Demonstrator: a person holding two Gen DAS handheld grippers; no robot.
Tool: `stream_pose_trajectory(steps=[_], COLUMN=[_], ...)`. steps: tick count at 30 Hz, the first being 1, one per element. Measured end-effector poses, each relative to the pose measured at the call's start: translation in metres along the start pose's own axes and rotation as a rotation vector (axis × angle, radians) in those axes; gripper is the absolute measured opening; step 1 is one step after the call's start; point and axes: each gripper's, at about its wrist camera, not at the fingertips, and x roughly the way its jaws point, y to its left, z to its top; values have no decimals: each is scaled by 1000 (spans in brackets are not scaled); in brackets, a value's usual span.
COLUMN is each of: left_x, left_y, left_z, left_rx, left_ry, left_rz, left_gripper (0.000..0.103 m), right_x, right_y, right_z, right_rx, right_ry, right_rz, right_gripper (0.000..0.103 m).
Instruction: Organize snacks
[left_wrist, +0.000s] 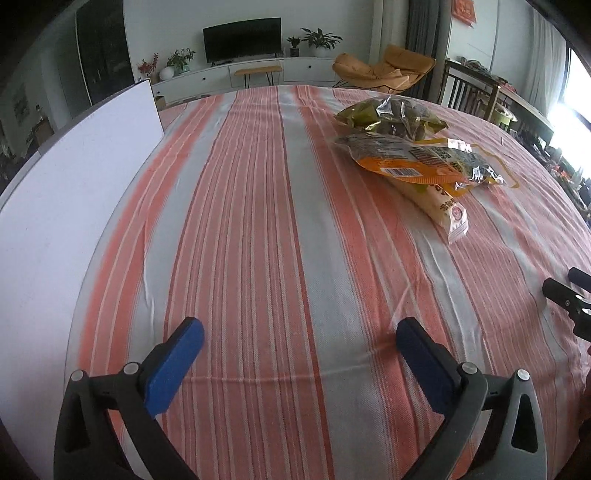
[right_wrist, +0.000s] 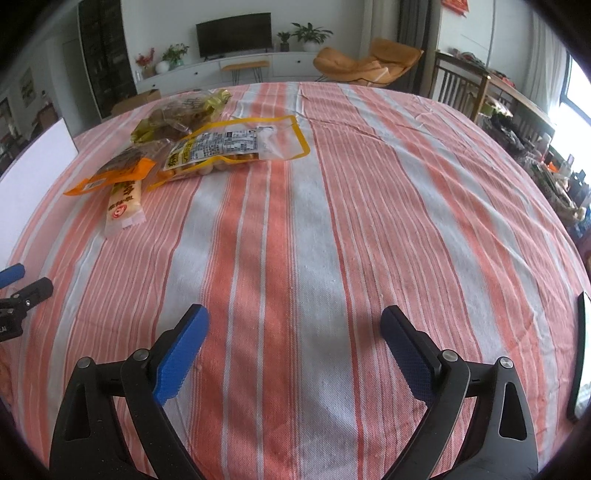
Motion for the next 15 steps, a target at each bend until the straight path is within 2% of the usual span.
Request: stream_pose_trajectory(steps=[15], left_x=[0], left_y=[0], left_z=[0], left_rx=[1], left_ry=[0], left_rz=[0], left_gripper=[103], right_x=[1], right_y=[0], right_z=[1], right_rx=[-4], right_ry=[3], right_rz=[8], right_gripper=[98])
